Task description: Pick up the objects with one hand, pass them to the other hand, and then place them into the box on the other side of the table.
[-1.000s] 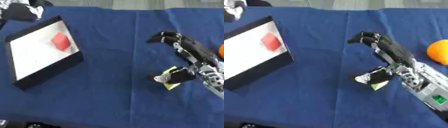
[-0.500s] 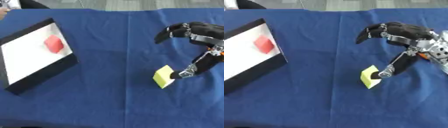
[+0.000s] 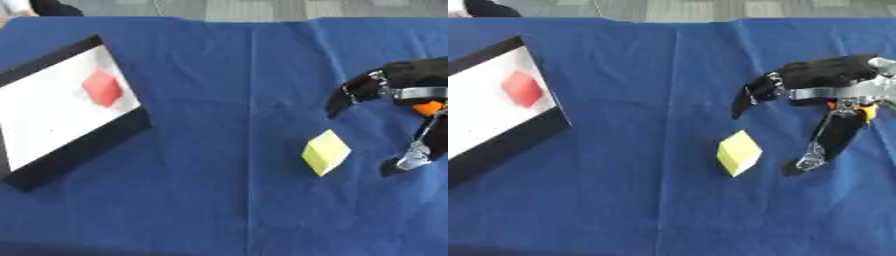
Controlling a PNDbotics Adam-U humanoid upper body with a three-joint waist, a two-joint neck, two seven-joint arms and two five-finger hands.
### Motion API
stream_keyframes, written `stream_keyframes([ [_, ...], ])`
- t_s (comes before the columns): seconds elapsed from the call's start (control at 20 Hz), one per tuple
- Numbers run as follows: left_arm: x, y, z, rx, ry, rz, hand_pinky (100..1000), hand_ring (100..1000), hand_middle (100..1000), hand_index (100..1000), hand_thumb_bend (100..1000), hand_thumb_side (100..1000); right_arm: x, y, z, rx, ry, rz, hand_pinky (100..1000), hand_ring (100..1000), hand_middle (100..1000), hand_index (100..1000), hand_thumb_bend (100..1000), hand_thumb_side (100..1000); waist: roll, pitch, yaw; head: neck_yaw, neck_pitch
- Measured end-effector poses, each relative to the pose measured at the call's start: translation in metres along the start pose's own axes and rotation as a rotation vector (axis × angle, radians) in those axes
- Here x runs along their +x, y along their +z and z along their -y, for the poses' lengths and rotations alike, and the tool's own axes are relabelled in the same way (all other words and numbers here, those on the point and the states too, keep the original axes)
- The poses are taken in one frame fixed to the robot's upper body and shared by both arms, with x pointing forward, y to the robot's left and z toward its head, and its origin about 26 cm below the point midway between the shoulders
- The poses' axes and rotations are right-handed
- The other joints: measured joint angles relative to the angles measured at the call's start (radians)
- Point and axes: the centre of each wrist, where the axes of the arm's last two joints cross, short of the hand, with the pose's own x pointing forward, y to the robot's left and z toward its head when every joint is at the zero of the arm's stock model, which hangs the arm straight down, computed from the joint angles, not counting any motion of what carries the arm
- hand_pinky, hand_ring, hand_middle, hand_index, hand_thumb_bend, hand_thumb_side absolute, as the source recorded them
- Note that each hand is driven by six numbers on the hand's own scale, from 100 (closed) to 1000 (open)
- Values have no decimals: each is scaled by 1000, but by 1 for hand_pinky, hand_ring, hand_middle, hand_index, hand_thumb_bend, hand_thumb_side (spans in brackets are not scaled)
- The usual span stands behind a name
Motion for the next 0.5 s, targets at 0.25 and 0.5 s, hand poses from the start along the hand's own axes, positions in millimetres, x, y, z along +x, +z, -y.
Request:
stream_keyframes([
  [0.25,0,0,1,-1,-9,-6,846,737,684,780,100,528,4,-12,-8,12,30,-40,928,850,805,843,606,161,0,0,0,0,0],
  [0.5,-2,-2,3,-12,-24,-19,848,740,688,780,100,532,9,-24,-14,46,77,-73,939,854,805,842,592,155,0,-5,-1,1,0],
])
